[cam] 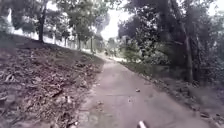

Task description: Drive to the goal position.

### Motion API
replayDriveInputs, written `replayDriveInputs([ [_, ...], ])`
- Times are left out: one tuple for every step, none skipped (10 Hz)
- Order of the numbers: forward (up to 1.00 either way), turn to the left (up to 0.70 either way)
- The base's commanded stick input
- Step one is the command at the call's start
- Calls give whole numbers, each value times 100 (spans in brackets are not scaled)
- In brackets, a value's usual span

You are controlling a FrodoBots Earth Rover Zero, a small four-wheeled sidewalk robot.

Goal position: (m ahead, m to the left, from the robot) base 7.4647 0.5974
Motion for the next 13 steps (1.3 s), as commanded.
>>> replayDriveInputs([
  [70,0],
  [70,0],
  [70,0],
  [70,0],
  [70,0],
  [70,0],
  [70,0],
  [70,0],
  [70,0],
  [70,0],
  [70,0],
  [70,-5],
  [70,-12],
])
